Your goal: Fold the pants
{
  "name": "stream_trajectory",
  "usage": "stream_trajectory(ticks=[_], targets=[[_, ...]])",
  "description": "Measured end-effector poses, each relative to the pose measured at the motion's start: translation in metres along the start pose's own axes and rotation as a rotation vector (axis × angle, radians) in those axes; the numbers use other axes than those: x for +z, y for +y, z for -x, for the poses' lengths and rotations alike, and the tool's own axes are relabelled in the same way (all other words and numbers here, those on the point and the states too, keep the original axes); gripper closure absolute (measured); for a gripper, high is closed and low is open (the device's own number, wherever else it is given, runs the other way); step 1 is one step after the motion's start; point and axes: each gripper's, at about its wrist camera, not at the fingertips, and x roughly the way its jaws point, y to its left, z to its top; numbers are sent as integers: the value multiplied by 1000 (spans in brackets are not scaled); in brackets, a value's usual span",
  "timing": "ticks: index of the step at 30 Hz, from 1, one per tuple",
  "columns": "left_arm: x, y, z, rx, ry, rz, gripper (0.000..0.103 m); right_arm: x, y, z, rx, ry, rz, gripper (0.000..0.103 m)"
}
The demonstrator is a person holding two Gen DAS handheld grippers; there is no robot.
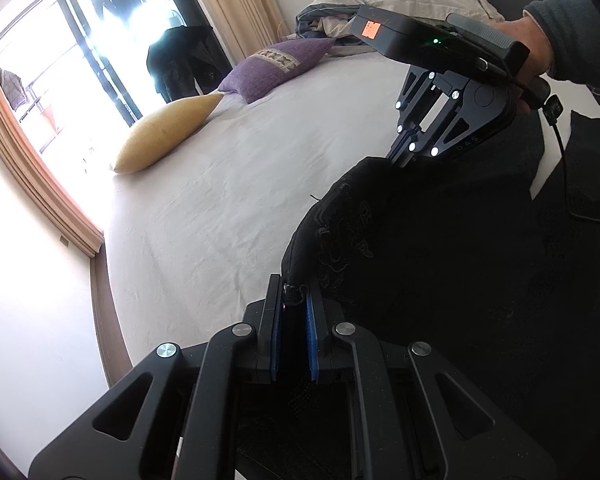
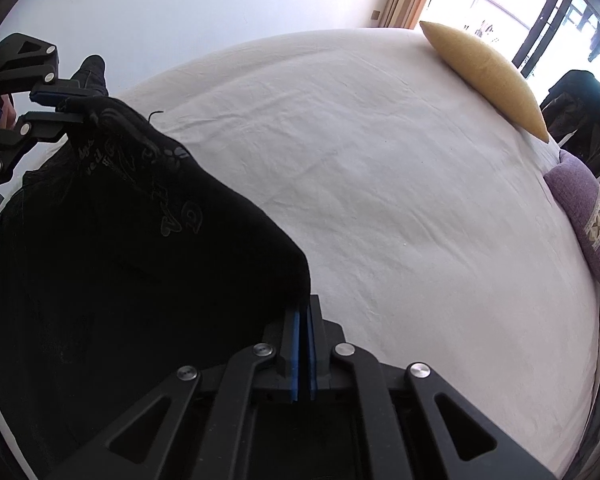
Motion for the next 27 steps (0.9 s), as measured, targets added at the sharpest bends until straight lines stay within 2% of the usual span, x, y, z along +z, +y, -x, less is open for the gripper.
stream_trajectory(ticks=[6, 11, 15, 22, 27], targets=[[-11, -27, 28, -65, -12, -37, 94, -6, 27, 8, 70, -3, -8, 99], [-17, -42, 46, -76, -5, -49, 94, -16, 44, 21, 75, -29, -24, 99], [-23, -51, 64, -120, -13, -59, 94, -27, 63, 36, 97, -40, -7, 99], [-47, -90, 94, -212, 17, -204, 94, -66, 118, 52, 82, 33, 132, 99], [-72, -111, 105, -224, 82, -286, 94, -103, 158, 59, 6, 117, 308, 99]])
